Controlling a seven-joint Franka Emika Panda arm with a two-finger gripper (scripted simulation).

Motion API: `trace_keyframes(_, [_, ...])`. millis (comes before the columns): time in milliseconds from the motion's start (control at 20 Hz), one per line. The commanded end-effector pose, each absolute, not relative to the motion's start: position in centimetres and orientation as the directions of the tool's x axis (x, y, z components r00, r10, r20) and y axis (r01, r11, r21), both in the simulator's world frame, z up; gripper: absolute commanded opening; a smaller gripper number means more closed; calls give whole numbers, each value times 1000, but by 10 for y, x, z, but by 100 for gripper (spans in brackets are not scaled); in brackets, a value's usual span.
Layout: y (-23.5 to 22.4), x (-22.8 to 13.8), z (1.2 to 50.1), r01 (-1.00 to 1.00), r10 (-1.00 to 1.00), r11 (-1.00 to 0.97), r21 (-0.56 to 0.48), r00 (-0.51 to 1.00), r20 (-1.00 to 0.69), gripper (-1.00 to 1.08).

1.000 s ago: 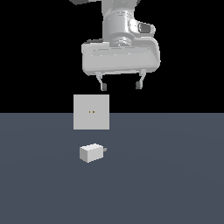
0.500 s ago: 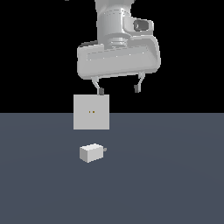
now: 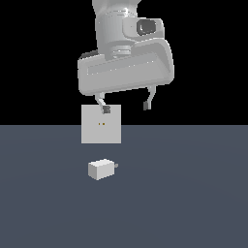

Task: Plug the charger into the wall socket.

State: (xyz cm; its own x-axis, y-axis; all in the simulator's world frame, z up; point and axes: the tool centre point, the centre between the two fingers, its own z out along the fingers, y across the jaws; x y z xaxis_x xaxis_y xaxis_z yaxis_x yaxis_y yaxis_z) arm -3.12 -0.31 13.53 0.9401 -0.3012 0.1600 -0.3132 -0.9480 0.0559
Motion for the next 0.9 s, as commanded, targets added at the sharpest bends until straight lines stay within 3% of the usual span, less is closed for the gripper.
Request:
trace_keyframes(0, [0,-35,130,-348,-334,-936,54,925,180,100])
trace_keyframes(850, [21,-50,100,-538,-506,-842,37,812,290,100])
